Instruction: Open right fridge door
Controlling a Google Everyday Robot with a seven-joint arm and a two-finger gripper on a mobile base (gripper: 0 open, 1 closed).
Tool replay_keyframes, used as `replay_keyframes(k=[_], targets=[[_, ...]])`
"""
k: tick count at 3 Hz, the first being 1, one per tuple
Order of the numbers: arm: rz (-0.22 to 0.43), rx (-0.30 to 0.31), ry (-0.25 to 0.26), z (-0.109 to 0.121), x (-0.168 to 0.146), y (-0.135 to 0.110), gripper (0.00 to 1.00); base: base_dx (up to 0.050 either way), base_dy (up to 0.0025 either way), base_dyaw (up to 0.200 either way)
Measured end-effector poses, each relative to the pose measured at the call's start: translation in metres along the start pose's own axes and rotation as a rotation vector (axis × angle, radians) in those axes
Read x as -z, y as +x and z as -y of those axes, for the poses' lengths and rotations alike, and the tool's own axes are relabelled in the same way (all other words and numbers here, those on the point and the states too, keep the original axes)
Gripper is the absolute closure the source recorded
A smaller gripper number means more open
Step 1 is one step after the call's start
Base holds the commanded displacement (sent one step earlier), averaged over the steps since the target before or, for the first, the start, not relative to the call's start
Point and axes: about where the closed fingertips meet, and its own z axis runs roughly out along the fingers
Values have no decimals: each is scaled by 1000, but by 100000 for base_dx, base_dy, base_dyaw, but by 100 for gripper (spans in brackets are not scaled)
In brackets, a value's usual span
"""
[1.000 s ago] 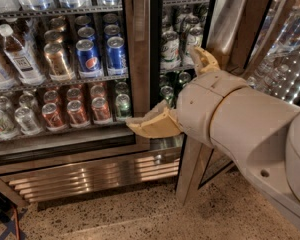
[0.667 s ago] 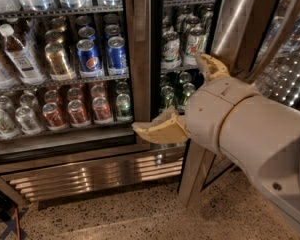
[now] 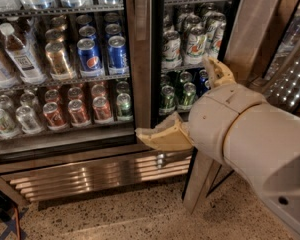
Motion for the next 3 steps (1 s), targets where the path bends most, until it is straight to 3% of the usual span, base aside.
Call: replay_keyframes(k=[1,3], targets=[[0,0,0,-3,-1,-2,0,0,0,0],[-60,-24,46,10,32,21,0,0,0,0]])
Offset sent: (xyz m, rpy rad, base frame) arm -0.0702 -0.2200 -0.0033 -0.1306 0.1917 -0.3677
